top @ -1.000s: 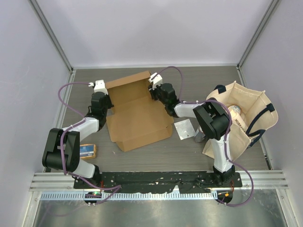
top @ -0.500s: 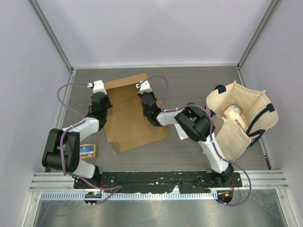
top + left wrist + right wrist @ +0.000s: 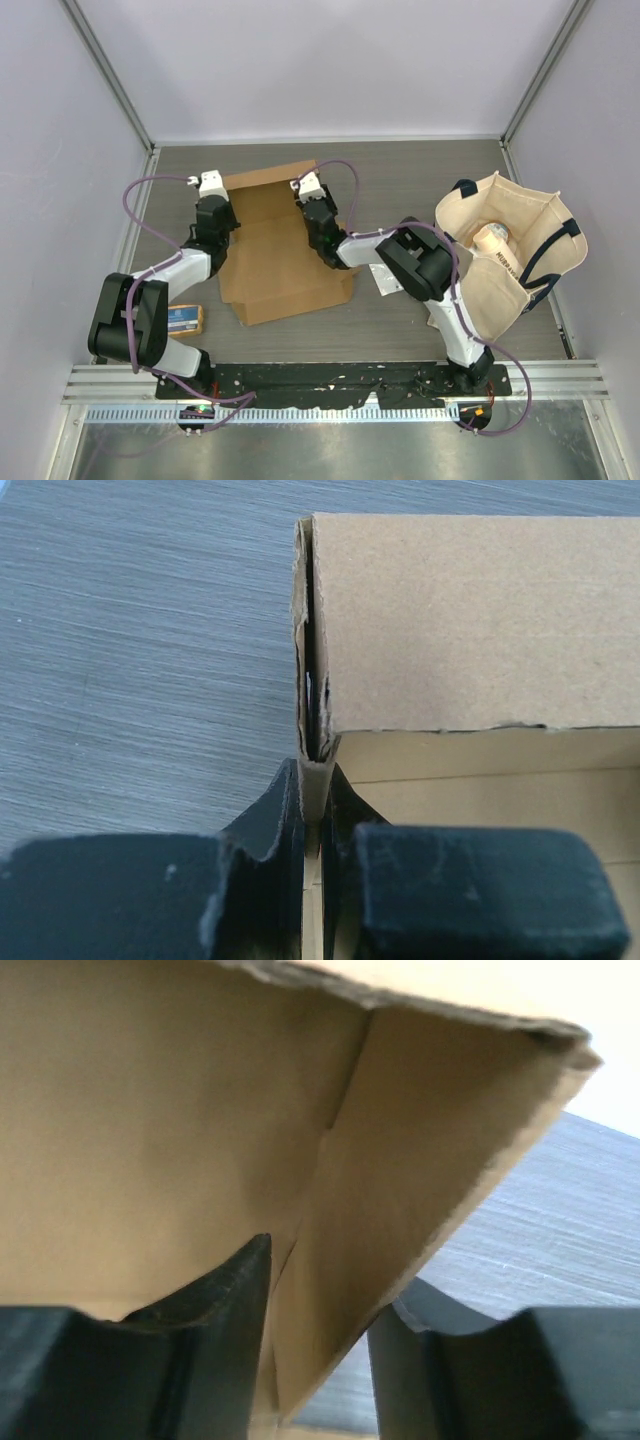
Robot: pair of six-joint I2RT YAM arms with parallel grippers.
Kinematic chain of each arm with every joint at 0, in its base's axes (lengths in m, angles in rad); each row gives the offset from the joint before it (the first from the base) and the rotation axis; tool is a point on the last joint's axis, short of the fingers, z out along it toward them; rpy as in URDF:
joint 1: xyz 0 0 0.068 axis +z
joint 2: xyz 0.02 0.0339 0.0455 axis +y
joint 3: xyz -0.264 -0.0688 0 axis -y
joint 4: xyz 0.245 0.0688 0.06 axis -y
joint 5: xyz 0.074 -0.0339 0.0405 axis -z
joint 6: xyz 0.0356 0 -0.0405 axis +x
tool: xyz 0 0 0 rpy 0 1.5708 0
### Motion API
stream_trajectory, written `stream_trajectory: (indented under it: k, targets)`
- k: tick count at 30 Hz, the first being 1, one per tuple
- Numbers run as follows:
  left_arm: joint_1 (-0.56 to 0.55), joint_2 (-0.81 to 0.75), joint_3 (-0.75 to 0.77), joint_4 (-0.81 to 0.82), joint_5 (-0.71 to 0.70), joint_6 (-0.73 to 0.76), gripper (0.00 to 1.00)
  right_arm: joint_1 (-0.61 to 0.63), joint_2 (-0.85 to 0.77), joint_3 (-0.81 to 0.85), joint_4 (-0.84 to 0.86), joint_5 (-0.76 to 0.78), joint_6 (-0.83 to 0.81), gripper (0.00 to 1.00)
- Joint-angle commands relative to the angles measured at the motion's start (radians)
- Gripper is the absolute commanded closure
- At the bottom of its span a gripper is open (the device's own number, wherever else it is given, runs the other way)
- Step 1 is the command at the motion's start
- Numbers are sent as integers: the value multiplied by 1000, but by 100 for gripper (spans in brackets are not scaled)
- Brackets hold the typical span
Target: Fold the paper box
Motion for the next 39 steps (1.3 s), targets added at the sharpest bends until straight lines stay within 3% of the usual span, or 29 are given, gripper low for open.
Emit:
stream_trajectory:
  k: [1,2,5,8,16,20,24,25,29,34,35,39]
  targets:
    - [-26,-32,21,41,34,6,100,-52,-198,-69,-179,-294,95,48]
    - [-26,-30,21,40,31,9,100,-89,-247,-79,-254,-350,144,41]
    - [-26,-33,28,35,25,12,100,-132,-324,-105,-359,-560,206,36]
    - [-26,-41,23,32,25,15,100,-150,-390,-165,-368,-650,203,26]
    - [-26,-27,37,5,62,18,98,-204,-536,-306,-391,-681,237,22]
    - [-26,-21,48,-24,72,4,67,-227,-610,-317,-520,-651,356,22]
    - [-26,-77,26,-49,56,-22,46,-227,-685,-340,-675,-665,480,21]
    - [-26,-96,12,-46,45,-57,36,-229,-706,-339,-757,-664,506,21]
    - [-26,-223,-69,-77,0,-186,23,-229,-746,-348,-919,-674,603,21]
    - [-26,-389,-110,-324,-72,-477,20,-233,-750,-328,-1132,-653,706,21]
    - [-26,-453,-139,-363,-67,-611,21,-238,-731,-319,-1158,-680,726,21]
    - [-27,-634,-262,-382,121,-805,23,-242,-719,-328,-1235,-838,777,21]
